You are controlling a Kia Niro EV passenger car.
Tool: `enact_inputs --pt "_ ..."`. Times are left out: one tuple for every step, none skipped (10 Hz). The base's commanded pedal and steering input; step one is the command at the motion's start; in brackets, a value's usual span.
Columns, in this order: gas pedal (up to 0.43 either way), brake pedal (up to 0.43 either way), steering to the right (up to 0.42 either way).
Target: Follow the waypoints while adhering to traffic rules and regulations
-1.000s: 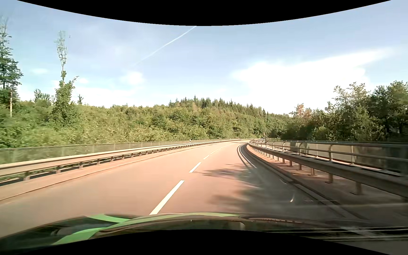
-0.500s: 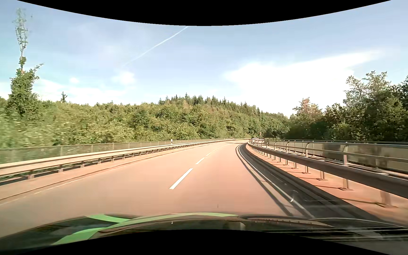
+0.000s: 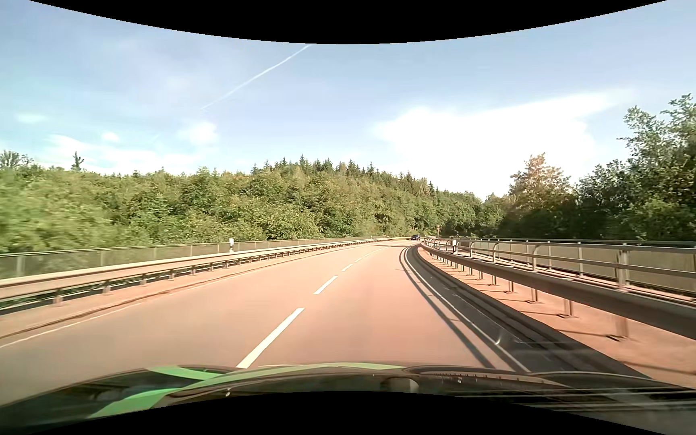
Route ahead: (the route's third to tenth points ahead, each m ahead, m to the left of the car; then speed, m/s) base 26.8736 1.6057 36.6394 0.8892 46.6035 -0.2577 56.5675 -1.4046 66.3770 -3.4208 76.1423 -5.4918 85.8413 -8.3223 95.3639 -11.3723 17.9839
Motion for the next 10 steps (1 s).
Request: enact_inputs --pt "0.138 0.000 0.020" --pt "0.138 0.000 0.020" --pt "0.138 0.000 0.020" --pt "0.138 0.000 0.019" --pt "0.138 0.000 0.020" --pt "0.138 0.000 0.020" --pt "0.138 0.000 0.020" --pt "0.138 0.000 0.020" --pt "0.138 0.000 0.019" --pt "0.138 0.000 0.018"
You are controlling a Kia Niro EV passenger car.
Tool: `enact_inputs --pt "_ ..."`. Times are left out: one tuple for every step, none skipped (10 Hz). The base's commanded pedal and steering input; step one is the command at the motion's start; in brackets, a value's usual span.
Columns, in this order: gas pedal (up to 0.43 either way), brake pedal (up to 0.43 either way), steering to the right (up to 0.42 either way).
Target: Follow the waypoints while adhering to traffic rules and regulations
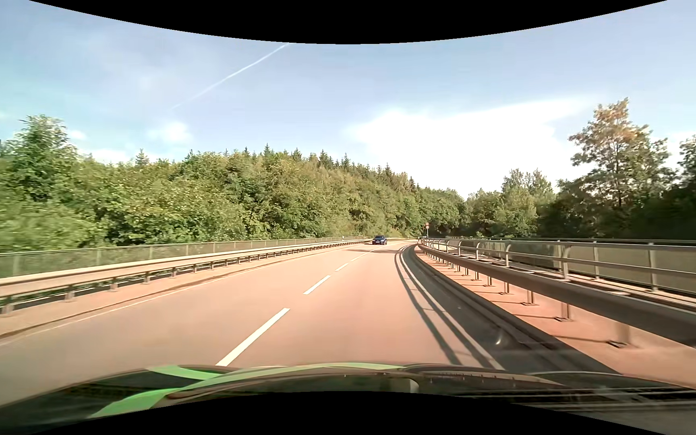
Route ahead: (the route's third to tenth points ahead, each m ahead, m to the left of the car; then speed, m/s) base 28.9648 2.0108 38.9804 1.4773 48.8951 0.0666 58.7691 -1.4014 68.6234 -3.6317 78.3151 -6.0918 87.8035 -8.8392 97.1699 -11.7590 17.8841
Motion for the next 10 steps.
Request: enact_inputs --pt "0.138 0.000 0.016" --pt "0.138 0.000 0.015" --pt "0.157 0.000 0.015" --pt "0.157 0.000 0.015" --pt "0.157 0.000 0.015" --pt "0.157 0.000 0.015" --pt "0.157 0.000 0.015" --pt "0.150 0.000 0.015" --pt "0.138 0.000 0.015" --pt "0.138 0.000 0.015"
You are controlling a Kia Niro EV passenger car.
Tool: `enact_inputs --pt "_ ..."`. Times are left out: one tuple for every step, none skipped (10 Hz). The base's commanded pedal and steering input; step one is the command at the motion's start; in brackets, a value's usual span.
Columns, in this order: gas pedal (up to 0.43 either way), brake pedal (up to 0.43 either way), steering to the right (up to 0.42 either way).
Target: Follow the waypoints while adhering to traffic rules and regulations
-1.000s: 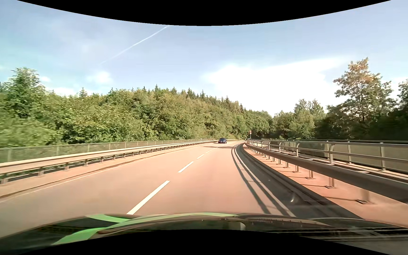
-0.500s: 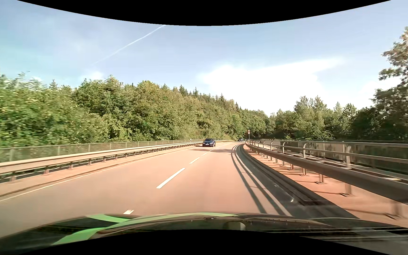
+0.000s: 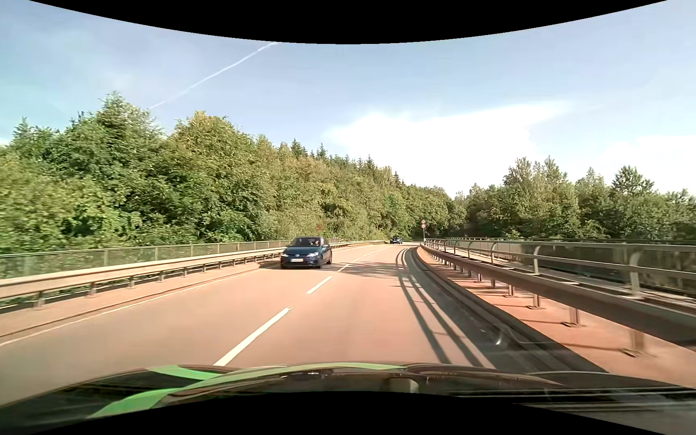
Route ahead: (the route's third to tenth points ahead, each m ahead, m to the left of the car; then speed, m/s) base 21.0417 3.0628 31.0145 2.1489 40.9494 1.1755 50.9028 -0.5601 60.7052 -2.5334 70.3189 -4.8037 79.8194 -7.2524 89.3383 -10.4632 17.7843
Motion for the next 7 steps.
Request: enact_inputs --pt "0.138 0.000 0.015" --pt "0.150 0.000 0.015" --pt "0.157 0.000 0.017" --pt "0.157 0.000 0.019" --pt "0.169 0.000 0.019" --pt "0.169 0.000 0.019" --pt "0.177 0.000 0.019"
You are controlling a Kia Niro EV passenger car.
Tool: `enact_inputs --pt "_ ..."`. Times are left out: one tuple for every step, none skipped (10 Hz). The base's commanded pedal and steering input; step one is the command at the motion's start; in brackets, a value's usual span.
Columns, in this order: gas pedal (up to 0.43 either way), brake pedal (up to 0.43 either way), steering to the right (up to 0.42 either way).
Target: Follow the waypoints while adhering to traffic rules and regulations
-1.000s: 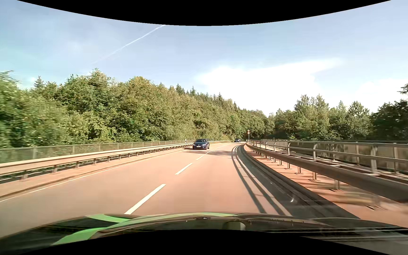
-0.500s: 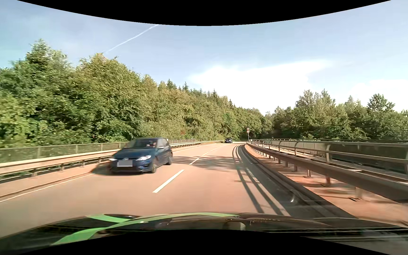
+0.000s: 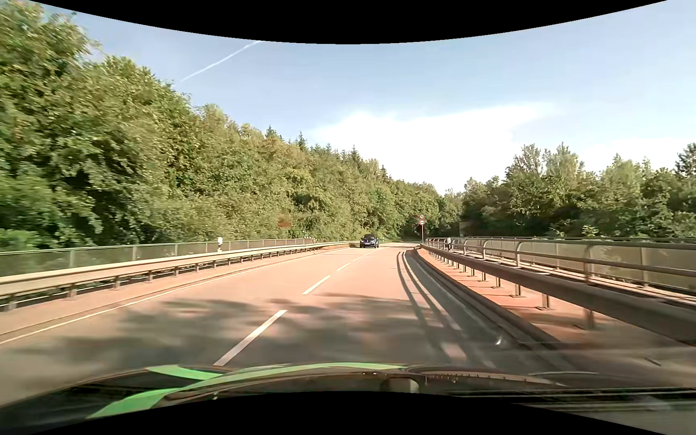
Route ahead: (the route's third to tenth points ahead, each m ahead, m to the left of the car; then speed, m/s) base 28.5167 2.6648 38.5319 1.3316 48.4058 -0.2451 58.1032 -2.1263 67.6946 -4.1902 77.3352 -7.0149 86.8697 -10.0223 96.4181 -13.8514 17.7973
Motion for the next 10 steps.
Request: enact_inputs --pt "0.177 0.000 0.019" --pt "0.189 0.000 0.019" --pt "0.189 0.000 0.018" --pt "0.189 0.000 0.016" --pt "0.189 0.000 0.016" --pt "0.189 0.000 0.015" --pt "0.177 0.000 0.016" --pt "0.157 0.000 0.015" --pt "0.157 0.000 0.015" --pt "0.157 0.000 0.015"
